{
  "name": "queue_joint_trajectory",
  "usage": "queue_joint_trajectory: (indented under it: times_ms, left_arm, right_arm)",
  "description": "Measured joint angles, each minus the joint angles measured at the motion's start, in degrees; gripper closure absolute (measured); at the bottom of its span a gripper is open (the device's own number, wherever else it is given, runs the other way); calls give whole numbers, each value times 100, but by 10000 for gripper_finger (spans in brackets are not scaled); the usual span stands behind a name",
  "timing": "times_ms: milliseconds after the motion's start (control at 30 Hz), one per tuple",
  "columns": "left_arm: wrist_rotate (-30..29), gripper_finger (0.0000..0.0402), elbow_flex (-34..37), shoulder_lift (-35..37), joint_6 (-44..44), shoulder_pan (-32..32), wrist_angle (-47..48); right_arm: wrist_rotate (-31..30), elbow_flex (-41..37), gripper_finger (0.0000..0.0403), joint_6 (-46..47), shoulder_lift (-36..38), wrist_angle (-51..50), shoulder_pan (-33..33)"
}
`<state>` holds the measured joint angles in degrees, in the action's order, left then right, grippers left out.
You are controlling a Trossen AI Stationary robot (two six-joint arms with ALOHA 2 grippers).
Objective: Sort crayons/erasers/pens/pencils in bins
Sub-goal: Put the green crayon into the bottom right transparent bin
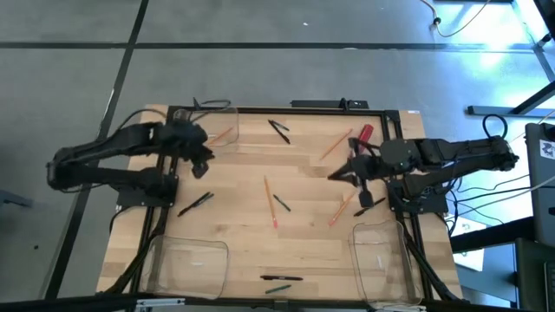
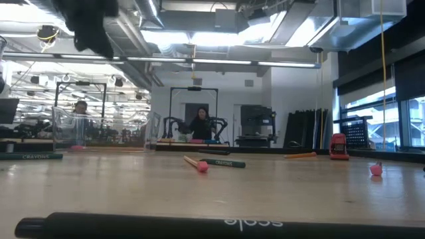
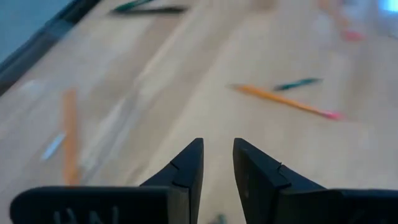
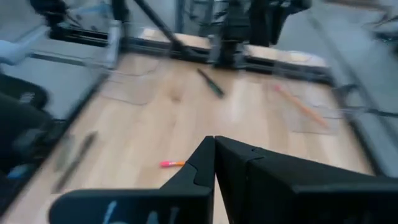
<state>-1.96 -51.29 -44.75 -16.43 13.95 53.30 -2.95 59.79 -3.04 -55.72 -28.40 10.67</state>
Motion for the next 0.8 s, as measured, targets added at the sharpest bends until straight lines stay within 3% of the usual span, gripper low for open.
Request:
queue_joint_trajectory:
  times_ms: [133,267,433,633,800]
  left_arm:
    - [-7,323,0,138,0,-981,-437]
    - [-78,323,0,44,-250,-1681,-921]
    - [-566,323,0,-166,-273,-2408,-1028]
    - [-1085,323,0,-461,-464,-3169,-1050]
    - [-1555,323,0,-644,-834,-3681,-1054]
  right_arm:
    - [-196,0,390,251,-100,-22,317]
    - [-850,0,390,415,-229,-19,559]
    - [-1499,0,390,423,-447,-36,790]
    - [-1832,4,390,434,-859,-66,840]
    - [-1903,428,393,469,-1640,-362,827]
